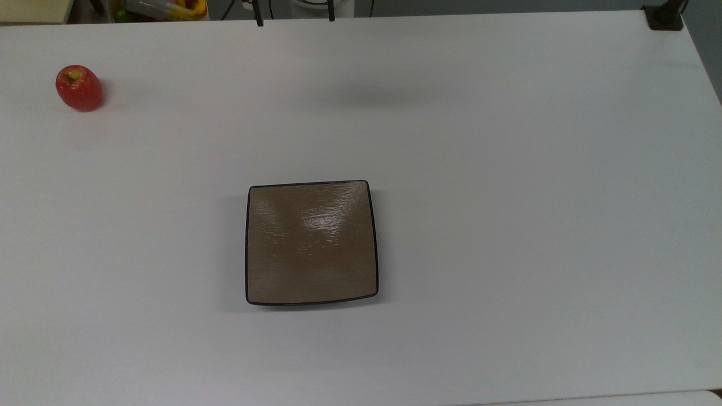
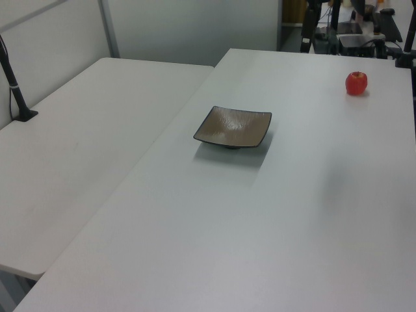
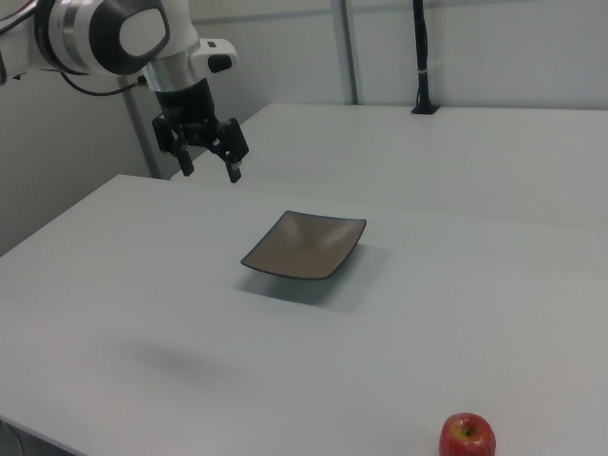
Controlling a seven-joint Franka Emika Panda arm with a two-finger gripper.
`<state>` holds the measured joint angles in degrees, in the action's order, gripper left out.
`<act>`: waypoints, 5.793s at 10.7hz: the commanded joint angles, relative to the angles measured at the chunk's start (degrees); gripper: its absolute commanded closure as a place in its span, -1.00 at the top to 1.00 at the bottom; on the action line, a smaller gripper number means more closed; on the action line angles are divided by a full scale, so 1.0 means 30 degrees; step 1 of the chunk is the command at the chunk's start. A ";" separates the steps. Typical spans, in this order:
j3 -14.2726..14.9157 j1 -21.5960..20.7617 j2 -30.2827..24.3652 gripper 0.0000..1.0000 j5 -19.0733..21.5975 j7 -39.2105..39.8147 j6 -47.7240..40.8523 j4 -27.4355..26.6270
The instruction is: Apples placed on a ceramic plate
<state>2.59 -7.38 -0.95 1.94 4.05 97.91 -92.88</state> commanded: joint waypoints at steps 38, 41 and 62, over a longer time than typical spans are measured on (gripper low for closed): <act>0.4262 0.8026 0.4413 1.00 -0.0882 2.0264 0.5416 -0.1788; 0.4351 0.8349 0.5118 1.00 -0.1115 2.1497 0.6444 -0.2873; 0.4439 0.8702 0.6556 -1.00 -0.6361 2.1852 1.2423 -0.6627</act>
<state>15.50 18.74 19.54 -16.25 68.68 133.32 -111.34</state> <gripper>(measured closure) 0.198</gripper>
